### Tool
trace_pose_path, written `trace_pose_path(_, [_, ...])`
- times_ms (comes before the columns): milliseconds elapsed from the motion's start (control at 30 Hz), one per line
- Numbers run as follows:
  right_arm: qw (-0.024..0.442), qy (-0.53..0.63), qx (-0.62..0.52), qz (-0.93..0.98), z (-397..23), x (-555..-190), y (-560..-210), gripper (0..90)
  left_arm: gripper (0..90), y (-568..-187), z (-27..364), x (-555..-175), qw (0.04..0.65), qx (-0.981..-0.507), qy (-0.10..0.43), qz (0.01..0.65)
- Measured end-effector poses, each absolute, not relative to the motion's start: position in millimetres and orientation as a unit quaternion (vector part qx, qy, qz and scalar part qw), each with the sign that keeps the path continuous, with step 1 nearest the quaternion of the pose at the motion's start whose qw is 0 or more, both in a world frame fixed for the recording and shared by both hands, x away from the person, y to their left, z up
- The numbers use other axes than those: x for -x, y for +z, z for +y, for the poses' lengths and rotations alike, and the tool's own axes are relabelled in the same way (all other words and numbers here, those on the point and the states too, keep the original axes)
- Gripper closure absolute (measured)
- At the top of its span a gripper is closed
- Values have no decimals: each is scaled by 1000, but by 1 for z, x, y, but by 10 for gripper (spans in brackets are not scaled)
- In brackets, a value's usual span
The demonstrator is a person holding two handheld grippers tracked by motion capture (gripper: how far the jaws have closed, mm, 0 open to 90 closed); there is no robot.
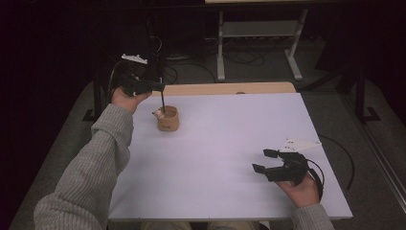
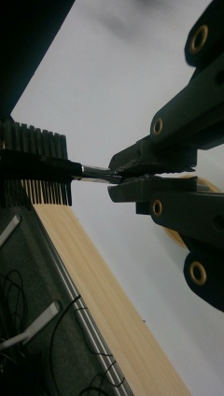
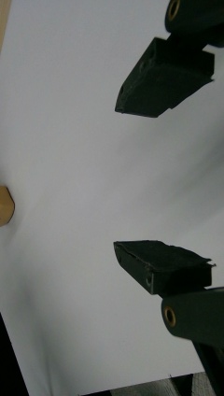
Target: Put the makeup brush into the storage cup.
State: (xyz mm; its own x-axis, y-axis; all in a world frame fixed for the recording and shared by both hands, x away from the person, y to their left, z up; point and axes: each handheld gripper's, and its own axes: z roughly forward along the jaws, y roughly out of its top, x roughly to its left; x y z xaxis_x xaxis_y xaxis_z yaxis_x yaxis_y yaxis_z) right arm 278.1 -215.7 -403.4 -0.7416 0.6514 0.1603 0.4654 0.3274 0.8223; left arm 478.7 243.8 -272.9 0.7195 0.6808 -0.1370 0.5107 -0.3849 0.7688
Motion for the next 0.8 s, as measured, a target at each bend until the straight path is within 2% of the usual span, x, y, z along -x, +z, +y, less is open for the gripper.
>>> trace_pose_path(800, [97, 468, -347, 807, -218, -280, -405, 259, 859, -284, 240, -509, 413, -808, 111, 405])
